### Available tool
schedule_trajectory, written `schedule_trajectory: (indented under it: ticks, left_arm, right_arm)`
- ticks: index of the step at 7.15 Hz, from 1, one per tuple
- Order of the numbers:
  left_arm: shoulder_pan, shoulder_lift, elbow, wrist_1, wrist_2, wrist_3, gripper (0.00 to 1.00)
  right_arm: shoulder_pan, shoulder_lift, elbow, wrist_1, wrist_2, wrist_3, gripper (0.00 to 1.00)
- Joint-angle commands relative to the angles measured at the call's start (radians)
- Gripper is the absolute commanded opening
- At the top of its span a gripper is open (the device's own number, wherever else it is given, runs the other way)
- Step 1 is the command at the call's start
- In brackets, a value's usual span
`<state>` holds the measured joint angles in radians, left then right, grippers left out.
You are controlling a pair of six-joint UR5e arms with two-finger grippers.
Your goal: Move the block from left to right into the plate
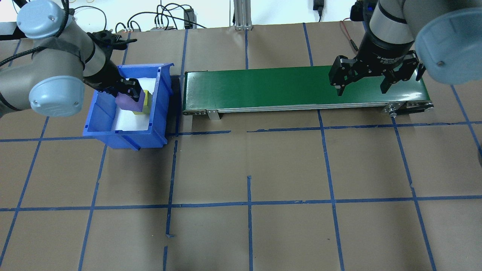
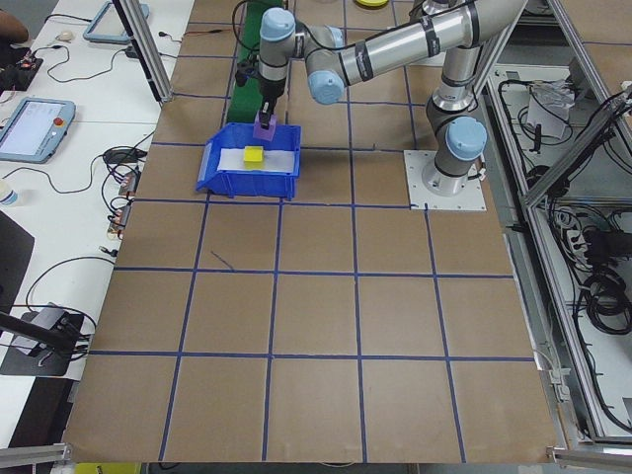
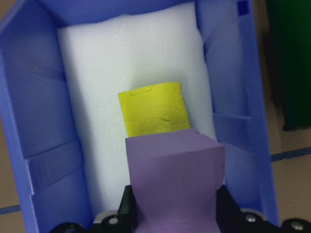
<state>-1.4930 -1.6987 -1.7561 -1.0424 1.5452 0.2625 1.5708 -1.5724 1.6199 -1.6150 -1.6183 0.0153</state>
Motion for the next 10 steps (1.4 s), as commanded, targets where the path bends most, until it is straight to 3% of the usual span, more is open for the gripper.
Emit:
schedule_trajectory:
  ticks: [1, 2, 3, 4, 7, 8, 9, 10]
  left_arm:
    - [-0.110, 0.019, 0.061, -0.004, -0.014, -0.135, 0.54]
    - [-0.115, 0.004, 0.060, 0.005, -0.017, -0.144, 0.54]
    - [-0.115, -0.039, 0.060, 0.019, -0.101, -0.170, 0.54]
    - [-0.115, -0.102, 0.060, 0.121, -0.175, -0.211, 0.54]
    - [-0.136, -0.242, 0.055, 0.263, -0.206, -0.215, 0.54]
    - [-0.136, -0.246, 0.044, 0.260, -0.206, -0.215, 0.64]
    - [-0.136, -0.246, 0.043, 0.252, -0.204, -0.218, 1.00]
    - [-0.136, -0.243, 0.046, 0.254, -0.195, -0.209, 1.00]
  right_arm:
    - [0.000, 0.000, 0.002, 0.003, 0.000, 0.000, 1.00]
    - [0.000, 0.000, 0.002, 0.003, -0.005, 0.000, 1.00]
    - [0.000, 0.000, 0.002, 0.000, 0.000, 0.000, 1.00]
    - [0.000, 0.000, 0.005, 0.004, -0.008, 0.000, 1.00]
    - [0.000, 0.000, 0.009, 0.000, -0.008, 0.000, 1.00]
    - [0.000, 0.000, 0.009, 0.000, -0.009, 0.000, 1.00]
    - [0.000, 0.000, 0.011, -0.002, -0.009, 0.000, 1.00]
    - [0.000, 0.000, 0.009, -0.002, -0.008, 0.000, 1.00]
